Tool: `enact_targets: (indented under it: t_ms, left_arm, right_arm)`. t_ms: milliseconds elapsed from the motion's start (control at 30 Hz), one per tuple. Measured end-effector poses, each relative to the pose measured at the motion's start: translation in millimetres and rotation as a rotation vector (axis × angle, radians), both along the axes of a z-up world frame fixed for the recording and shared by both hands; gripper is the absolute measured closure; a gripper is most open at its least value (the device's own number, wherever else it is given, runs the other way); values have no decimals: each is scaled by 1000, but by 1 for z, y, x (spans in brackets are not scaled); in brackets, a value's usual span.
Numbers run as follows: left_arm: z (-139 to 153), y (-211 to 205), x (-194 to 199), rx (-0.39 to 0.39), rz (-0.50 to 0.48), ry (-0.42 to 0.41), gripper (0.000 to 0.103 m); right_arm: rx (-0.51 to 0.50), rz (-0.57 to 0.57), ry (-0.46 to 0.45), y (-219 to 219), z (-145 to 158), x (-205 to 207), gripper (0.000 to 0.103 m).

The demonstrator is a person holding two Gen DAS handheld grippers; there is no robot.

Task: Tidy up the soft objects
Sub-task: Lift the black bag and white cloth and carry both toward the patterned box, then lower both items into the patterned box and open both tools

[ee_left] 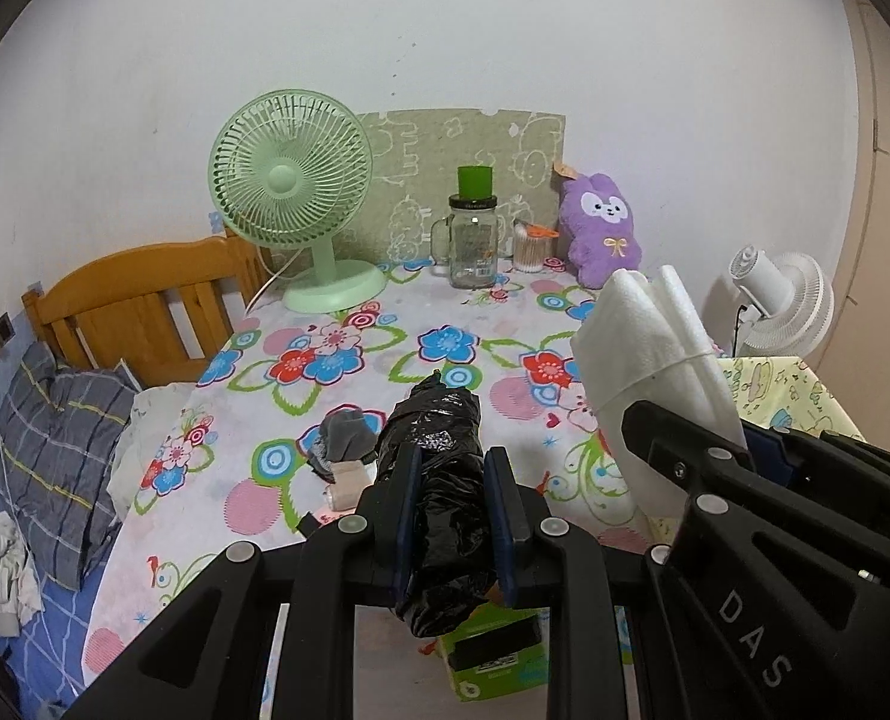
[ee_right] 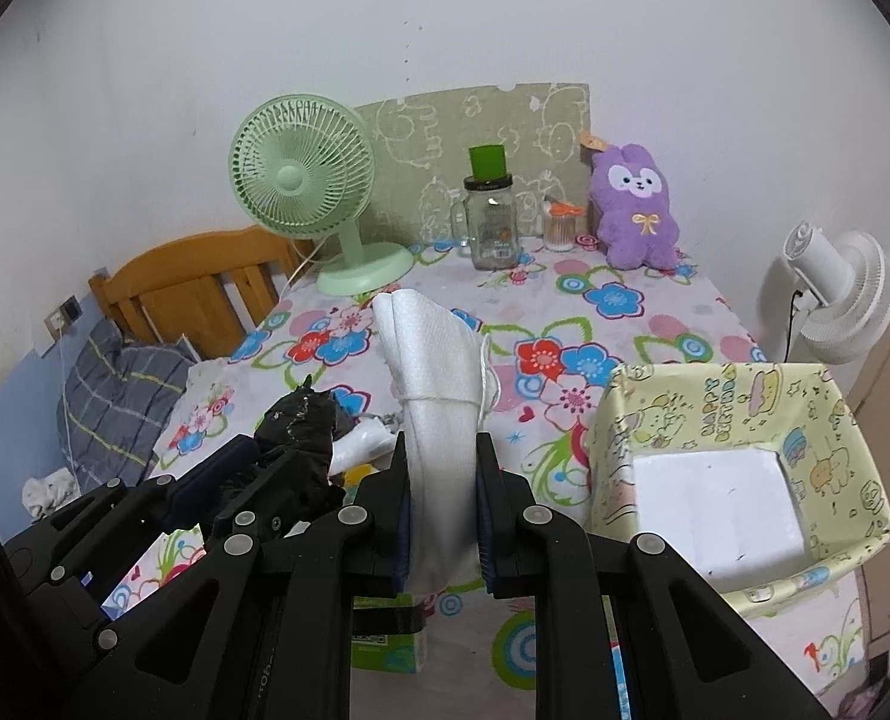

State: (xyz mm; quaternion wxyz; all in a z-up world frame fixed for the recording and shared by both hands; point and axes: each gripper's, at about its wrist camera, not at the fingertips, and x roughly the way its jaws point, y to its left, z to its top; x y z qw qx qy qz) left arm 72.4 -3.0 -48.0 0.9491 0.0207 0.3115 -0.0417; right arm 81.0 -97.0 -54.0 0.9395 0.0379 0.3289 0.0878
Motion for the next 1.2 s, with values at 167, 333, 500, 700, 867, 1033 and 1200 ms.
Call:
enact_targets:
  t_ms: [167,333,500,700,867,1033,1200]
  left_arm:
    - [2,-12,0,2,-9,-6,83]
    - [4,-25,2,-2,-21,-13,83]
    - [7,-38,6,-8,-28,-21,83]
    - [10,-55,8,-7,-46,-33,83]
    - [11,-70,11,-20,-72,-40,83]
    - [12,-85,14,-25,-101,-50,83]
    - [10,-102,19,-36,-127,-39,83]
  right_arm:
    - [-2,-14,-6,-11,3,-3,82]
    - [-3,-19,-14,-22,6,-3,82]
    - [-9,-27,-27,-35,9,-1,82]
    - [-4,-49,-40,-52,12,-2,82]
    - [-19,-70,-45,-66,15,0,82]
    - [-23,-102,-59,-83,17,0,82]
    - [-24,-133,-62,-99,16,1,82]
